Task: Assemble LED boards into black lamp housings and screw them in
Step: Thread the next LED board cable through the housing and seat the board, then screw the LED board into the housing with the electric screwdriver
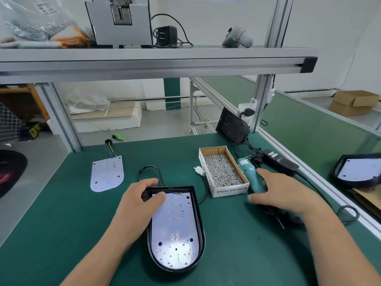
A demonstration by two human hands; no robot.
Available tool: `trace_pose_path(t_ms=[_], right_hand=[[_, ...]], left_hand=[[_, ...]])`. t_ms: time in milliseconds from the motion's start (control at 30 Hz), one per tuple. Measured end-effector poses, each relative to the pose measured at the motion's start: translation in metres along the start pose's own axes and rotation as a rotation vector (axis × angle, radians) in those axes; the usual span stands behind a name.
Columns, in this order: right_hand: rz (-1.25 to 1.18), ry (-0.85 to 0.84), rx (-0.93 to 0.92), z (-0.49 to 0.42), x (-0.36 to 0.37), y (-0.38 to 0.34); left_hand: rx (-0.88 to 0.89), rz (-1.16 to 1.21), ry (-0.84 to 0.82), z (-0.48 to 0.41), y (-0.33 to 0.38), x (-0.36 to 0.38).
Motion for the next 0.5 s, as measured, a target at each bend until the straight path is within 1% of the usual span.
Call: trace_pose_path(t_ms=[67, 100, 133, 200, 300, 333, 400, 500], right_hand=[[-0.054, 0.022, 0.003, -0.003, 0.001, 0.001], [-0.133, 0.042, 0.013, -0.004, 0.0, 0.004], [-0.259, 0.06, 0.027, -0.006, -0.002, 0.007], [-0.592, 0.089, 0.036, -0.005, -0.006, 0.013], [-1.074, 0.143, -0.007, -0.002, -0.013, 0.017], [-1.192, 0.161, -0.024, -0.001, -0.016, 0.016], [-1.347, 0.19, -0.043, 0.0, -0.018, 0.013], [-1.599, 0.183, -0.083, -0.002, -0.016, -0.001]], left_hand=[[0.002, 0.014, 0.02, 0.0, 0.002, -0.002], [0.008, 0.019, 0.036, 0.0, 0.003, -0.004], [0.015, 0.015, 0.056, -0.001, 0.005, -0.006], [0.053, -0.034, 0.11, 0.001, 0.013, -0.012], [0.206, -0.159, 0.162, 0.007, 0.04, -0.013], [0.254, -0.199, 0.154, 0.01, 0.05, -0.01], [0.333, -0.286, 0.087, 0.014, 0.069, 0.005], [0.442, -0.426, -0.102, 0.007, 0.095, 0.046]])
Point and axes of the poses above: each hand's wrist, its own z-axis away from the middle knuckle, its own x-axis out of the palm, y = z × x, the point moved 6 cm from there along -z, towards the middle knuckle, and after that the axes turned 4 degrees about z, right-handed, at the moved point
